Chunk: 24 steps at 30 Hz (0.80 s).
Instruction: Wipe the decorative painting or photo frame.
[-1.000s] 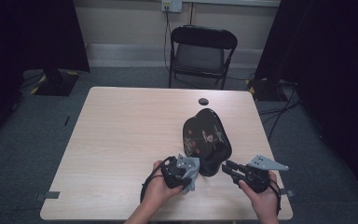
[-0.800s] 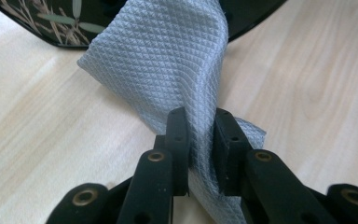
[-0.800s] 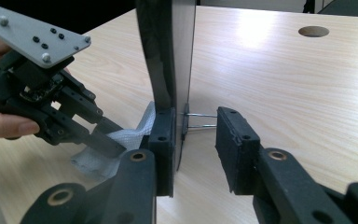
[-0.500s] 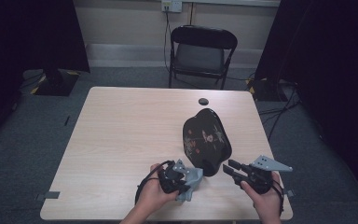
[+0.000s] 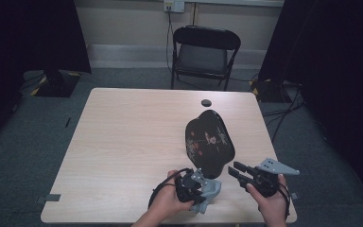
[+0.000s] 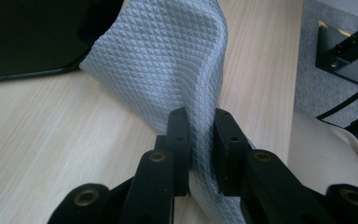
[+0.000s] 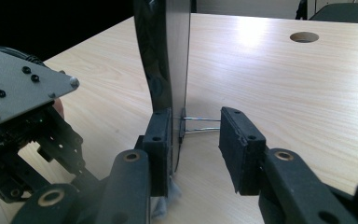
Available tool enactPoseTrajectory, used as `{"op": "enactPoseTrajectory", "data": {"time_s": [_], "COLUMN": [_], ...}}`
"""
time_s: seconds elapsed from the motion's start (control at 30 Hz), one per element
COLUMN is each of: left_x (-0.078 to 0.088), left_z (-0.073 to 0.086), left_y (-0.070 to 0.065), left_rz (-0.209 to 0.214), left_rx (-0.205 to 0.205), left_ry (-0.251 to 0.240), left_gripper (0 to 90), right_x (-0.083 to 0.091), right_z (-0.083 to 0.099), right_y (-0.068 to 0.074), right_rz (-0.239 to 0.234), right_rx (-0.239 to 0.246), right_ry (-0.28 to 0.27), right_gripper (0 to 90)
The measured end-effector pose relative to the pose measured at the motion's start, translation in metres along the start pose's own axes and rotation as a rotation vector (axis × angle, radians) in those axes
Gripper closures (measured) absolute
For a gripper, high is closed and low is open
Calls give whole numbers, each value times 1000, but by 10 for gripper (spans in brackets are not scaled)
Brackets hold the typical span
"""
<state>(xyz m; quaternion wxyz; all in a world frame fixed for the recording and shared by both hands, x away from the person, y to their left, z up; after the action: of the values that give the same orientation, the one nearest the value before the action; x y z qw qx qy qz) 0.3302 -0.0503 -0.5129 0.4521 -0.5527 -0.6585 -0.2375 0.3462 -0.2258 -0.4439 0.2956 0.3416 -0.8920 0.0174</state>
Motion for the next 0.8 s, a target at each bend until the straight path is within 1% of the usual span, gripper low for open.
{"op": "enactPoseTrajectory", "data": {"time_s": [0.1, 0.2, 0.23, 0.3, 0.43, 0.5, 0.53, 0.57, 0.7, 0.8], "left_x": [-5, -10, -11, -12, -13, -13, -14, -14, -14, -16], "left_z": [-6, -12, -14, -16, -19, -19, -20, -20, -21, -24], "left_y": [-1, -1, -1, 1, 6, 6, 5, 3, -5, -8], "left_rz": [6, 18, 18, 28, 28, 31, 30, 32, 61, 63], "left_rx": [-9, -9, -3, -1, 3, 1, 1, -3, -24, -33], "left_ry": [8, 8, 0, 7, 11, 11, 3, 4, -4, -3], "left_gripper": [784, 784, 783, 783, 782, 781, 781, 781, 781, 780], "right_x": [1, 2, 3, 3, 4, 4, 4, 4, 4, 4], "right_z": [0, 1, 2, 2, 3, 3, 3, 3, 2, 2], "right_y": [-1, -2, -2, -3, -4, -4, -5, -5, -5, -4], "right_rz": [4, 7, 9, 11, 13, 12, 14, 13, 11, 11], "right_rx": [0, -2, -4, -8, -11, -12, -12, -12, -12, -10], "right_ry": [-4, -3, -4, -4, -4, -4, -3, -4, -7, -6], "right_gripper": [648, 648, 648, 648, 648, 648, 648, 648, 649, 649]}}
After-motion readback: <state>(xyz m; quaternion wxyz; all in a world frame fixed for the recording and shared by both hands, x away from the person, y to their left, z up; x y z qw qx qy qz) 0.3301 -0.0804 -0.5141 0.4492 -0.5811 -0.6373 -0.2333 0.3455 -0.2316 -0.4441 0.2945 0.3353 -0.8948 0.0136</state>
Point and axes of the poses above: each handheld gripper's, and its own axes: x roughly backward along the jaws, z roughly out of its underside, y roughly to its left, the point moved 6 cm from there along -x, roughly forward along the jaws, and after that the axes turned 9 degrees about y, right-handed, at the moved point
